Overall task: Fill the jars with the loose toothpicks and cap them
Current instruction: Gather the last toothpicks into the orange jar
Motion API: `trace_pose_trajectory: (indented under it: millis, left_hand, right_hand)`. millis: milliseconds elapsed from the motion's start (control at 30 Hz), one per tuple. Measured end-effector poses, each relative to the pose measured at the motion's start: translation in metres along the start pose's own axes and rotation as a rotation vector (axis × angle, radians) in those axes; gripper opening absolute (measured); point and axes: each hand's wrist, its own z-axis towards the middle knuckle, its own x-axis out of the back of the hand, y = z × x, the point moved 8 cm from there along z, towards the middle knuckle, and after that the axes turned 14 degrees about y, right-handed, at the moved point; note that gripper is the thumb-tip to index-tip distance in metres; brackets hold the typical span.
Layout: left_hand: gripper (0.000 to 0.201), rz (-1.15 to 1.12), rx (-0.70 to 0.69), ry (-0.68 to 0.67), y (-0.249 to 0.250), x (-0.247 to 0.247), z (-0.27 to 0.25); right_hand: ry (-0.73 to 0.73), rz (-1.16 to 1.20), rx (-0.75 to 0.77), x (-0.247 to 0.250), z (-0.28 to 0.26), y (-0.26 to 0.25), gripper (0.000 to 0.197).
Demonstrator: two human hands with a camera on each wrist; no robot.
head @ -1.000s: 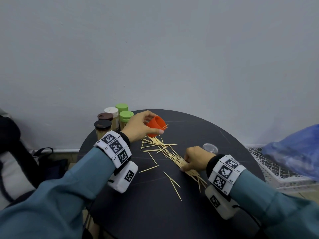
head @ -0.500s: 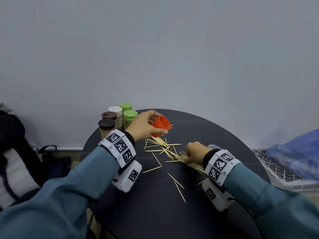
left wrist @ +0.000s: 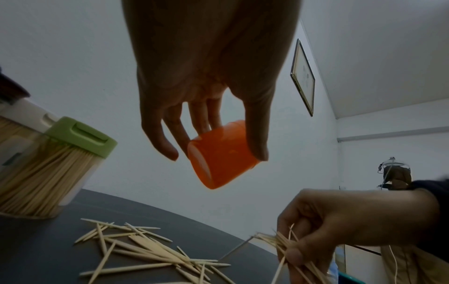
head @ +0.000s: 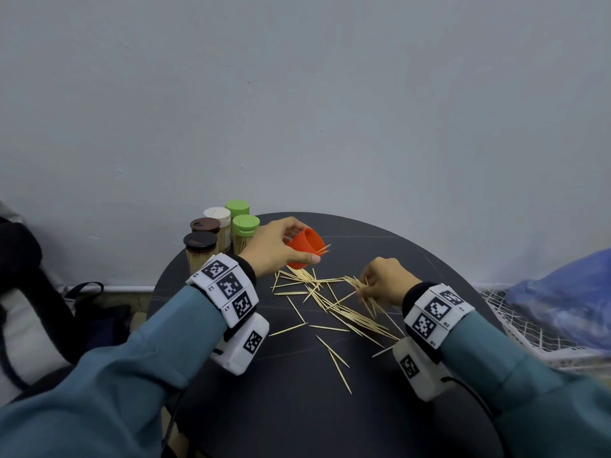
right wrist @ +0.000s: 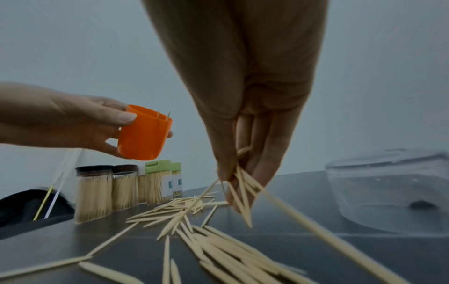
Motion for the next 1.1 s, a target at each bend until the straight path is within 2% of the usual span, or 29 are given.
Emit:
trace_pose_trajectory:
  millis: [233, 367, 533, 667, 800, 933, 1100]
  left_hand:
    - [0.062, 0.008, -0.009, -0.019, 0.002, -0.004, -0.003]
    - [0.06, 0.012, -0.016, -0.023, 0.002, -0.004, -0.004]
    - [0.06, 0.016, 0.006, -0.064, 0.001, -0.011, -0.006]
    - [0.056, 0.01, 0.015, -0.09, 0.005, -0.016, -0.009]
    - [0.055, -0.016, 0.053, -0.104, 0.003, -0.019, -0.01]
    - [0.051, -0.052, 0.057, -0.079, 0.003, -0.018, -0.008]
    - [0.054, -0.063, 0.057, -0.077, 0.005, -0.017, -0.009]
  right_hand:
    - [0.045, 0.251, -0.022, 0.009, 0.0, -0.004, 0.02]
    - [0.092, 0.335, -0.021, 0.015, 0.0, -0.008, 0.012]
    - [0.291, 0.703, -0.037, 0.044, 0.006, -0.023, 0.012]
    - [0.45, 0.883, 0.024, 0.067, 0.008, -0.043, 0.008]
    - [0.501, 0.868, 0.098, 0.066, 0.006, -0.06, 0.016]
    - [0.457, 0.739, 0.154, 0.048, 0.003, -0.071, 0.014]
    - [0.415, 0.741, 0.161, 0.039, 0.0, -0.071, 0.016]
